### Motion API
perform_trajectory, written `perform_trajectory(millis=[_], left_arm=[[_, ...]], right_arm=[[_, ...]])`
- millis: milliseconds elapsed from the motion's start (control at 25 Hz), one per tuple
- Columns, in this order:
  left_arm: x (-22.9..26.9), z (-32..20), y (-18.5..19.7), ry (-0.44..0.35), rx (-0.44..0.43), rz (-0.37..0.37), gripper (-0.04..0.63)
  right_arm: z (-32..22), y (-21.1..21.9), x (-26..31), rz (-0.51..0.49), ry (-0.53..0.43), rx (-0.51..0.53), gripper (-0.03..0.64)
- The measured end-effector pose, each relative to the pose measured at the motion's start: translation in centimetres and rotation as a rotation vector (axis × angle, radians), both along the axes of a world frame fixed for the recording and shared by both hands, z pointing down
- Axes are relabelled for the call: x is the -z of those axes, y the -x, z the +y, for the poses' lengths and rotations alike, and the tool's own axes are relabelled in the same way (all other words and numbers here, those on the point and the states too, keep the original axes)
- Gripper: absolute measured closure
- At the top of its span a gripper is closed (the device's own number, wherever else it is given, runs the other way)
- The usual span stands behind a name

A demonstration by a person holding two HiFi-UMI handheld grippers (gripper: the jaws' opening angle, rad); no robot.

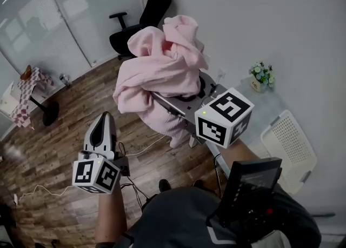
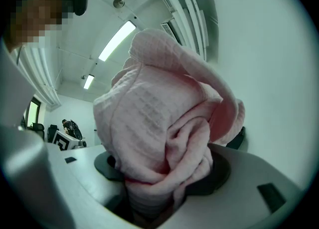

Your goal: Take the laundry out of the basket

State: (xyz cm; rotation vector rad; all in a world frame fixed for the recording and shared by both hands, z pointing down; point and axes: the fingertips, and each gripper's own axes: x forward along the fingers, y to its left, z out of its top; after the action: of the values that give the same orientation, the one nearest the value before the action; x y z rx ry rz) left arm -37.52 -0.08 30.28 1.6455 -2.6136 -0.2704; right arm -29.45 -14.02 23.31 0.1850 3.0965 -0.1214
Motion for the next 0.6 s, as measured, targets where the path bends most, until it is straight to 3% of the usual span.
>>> perform_trajectory(millis=[320, 600], left_arm=[[-2.6, -2.8, 0.4, 0.048, -0.033, 0.007, 0.588], [-2.1, -4.9, 1.1, 0.053, -0.039, 0.003, 0.588]], right_arm=[[-1.0, 0.1, -4.4, 0.049, -0.014, -0.039, 0.302], [-3.3, 0.1, -4.9, 0.064, 0.001, -0.06, 0.302]])
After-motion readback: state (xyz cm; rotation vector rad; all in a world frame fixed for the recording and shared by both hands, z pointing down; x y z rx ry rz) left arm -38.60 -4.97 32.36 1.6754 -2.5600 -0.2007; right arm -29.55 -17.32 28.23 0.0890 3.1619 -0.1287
